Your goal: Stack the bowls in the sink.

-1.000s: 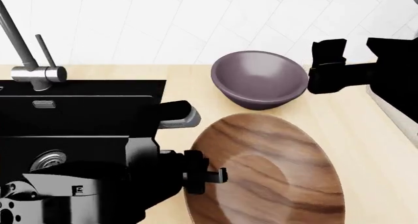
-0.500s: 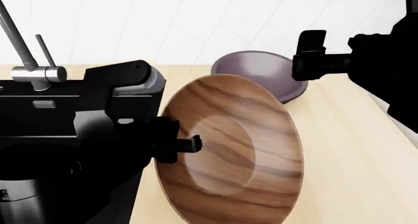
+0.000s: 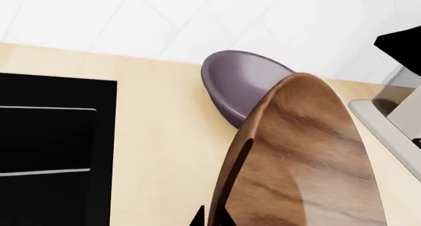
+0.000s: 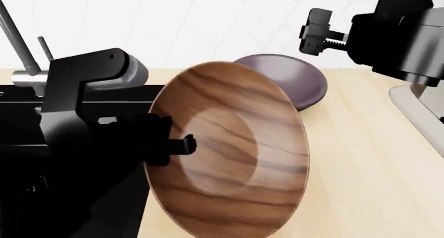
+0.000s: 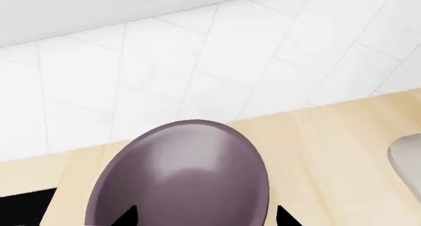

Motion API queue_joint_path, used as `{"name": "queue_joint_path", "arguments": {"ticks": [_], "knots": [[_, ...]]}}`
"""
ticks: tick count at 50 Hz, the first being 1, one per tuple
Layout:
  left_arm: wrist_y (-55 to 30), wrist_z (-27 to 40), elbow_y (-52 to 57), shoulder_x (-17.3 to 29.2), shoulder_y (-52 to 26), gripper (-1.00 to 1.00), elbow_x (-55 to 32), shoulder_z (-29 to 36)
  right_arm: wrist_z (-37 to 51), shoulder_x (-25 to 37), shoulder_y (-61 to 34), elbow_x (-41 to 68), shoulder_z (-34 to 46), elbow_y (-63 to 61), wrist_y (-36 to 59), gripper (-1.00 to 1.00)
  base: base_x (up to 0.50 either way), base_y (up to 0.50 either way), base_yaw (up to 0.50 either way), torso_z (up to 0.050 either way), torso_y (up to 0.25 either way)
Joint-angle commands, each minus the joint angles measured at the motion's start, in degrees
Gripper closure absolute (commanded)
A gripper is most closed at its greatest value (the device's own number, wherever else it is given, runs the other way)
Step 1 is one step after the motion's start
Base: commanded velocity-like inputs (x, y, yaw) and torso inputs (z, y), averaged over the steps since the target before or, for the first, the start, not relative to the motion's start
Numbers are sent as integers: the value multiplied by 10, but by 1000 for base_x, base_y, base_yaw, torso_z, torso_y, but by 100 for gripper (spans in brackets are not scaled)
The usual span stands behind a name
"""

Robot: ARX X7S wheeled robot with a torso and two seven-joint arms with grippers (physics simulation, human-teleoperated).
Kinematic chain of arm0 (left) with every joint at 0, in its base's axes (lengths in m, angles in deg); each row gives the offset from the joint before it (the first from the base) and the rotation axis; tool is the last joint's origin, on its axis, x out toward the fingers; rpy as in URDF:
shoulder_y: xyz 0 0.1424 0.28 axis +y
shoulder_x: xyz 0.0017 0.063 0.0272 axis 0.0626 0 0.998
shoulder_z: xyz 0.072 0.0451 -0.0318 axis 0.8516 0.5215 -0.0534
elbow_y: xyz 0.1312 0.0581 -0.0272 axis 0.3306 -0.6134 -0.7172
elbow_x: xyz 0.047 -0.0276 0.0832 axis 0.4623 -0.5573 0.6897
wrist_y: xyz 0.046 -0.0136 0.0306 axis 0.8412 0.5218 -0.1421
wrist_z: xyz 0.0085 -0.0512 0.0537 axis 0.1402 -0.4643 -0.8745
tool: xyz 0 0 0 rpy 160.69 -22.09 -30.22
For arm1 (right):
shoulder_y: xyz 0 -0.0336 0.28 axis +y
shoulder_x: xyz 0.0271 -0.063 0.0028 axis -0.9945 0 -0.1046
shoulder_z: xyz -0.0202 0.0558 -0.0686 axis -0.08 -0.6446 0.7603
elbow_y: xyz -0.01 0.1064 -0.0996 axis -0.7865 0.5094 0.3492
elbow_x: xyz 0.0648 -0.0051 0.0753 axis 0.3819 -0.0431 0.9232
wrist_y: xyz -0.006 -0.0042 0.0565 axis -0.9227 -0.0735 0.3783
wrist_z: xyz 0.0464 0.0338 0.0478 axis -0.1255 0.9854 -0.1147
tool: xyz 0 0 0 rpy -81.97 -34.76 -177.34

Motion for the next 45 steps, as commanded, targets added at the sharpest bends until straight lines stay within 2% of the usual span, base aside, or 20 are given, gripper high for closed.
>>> {"name": "queue_joint_path", "arguments": {"ticks": [1,15,21,32,45], "knots": [[13,-9,11,23,13,100,3,-19,-44,-30,-25,-63,26,108,-25,-100,0,0,0,0,0],[23,-31,19,40,47,100,20,-33,-122,-56,-40,-126,75,195,-24,-100,0,0,0,0,0],[27,-36,23,48,57,100,23,-39,-126,-53,-39,-154,90,234,-34,-100,0,0,0,0,0],[55,-8,58,69,26,100,-16,-67,-140,-42,-4,-159,94,252,-44,-100,0,0,0,0,0],[70,14,78,75,-4,100,-37,-70,-230,-65,22,-163,99,288,-64,-100,0,0,0,0,0]]}}
